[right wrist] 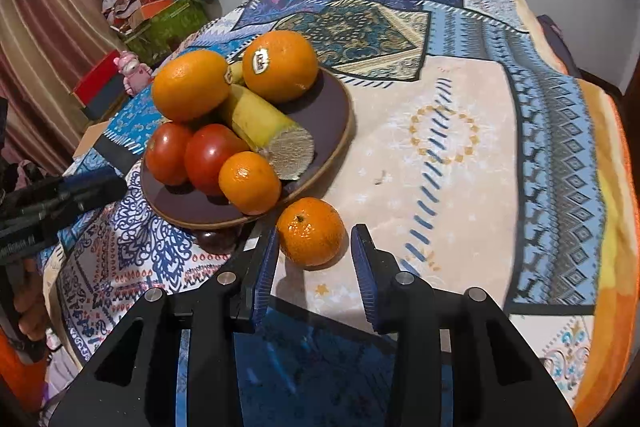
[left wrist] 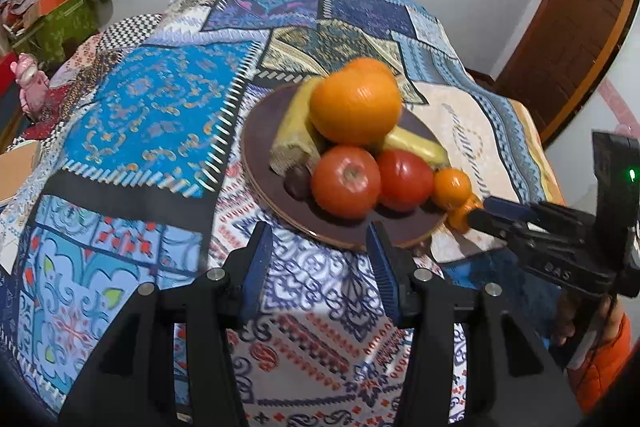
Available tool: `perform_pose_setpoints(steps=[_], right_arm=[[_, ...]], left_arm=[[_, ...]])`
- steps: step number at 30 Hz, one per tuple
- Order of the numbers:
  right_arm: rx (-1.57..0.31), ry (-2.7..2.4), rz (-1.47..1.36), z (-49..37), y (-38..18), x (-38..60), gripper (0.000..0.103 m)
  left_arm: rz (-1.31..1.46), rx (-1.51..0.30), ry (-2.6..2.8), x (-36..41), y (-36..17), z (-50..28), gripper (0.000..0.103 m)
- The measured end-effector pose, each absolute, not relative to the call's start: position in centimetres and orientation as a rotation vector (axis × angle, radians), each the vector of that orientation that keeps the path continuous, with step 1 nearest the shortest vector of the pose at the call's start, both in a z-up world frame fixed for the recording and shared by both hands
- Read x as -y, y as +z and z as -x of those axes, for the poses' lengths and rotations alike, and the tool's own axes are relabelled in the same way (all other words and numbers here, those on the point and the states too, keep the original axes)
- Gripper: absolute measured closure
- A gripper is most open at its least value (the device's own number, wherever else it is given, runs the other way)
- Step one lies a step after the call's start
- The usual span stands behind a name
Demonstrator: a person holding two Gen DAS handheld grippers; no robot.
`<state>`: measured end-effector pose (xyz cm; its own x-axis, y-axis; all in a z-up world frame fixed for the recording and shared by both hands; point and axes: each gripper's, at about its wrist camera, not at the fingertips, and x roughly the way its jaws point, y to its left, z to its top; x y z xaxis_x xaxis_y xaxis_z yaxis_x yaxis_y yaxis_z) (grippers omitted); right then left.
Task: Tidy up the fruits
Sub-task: 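Grasp the second small mandarin on the quilt with the right tool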
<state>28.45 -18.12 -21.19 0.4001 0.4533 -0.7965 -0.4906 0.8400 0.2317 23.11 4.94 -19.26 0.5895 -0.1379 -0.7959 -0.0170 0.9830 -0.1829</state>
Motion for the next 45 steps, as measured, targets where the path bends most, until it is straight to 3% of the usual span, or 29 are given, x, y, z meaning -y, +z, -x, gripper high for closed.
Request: perform_pose_setpoints(steps=[11,18,41,43,45], right_arm=[[-1.011,0.603,0.064,-28.5,-22.3,17.6,0.067],[-0.961,0.605,0.013,-27.5,-21.0,19.8,0.067],[-0.931,0.667,-0.143,-27.0,-21.3,23.8,0.067],[-0.932,0.67,-0.14,-26.9,-21.2,23.6,0.067],[-0.931,0.671,-0.134,-26.8,-21.1,23.5,0.067]], left_arm=[[0.133,-1.002,-0.148,-0.7,-20.9,-23.2,0.055],[0.1,-1.028,-0.149,2.1,-21.5,-23.4,0.067],[0.04,-1.057,-0.008,5.7,-23.5,-26.1,0.067],[0.052,-1.054,-0.003,5.6,-23.5,-26.1,0.07],[0.062,-1.049,0.009,5.3,-23.4,-26.1,0.08]])
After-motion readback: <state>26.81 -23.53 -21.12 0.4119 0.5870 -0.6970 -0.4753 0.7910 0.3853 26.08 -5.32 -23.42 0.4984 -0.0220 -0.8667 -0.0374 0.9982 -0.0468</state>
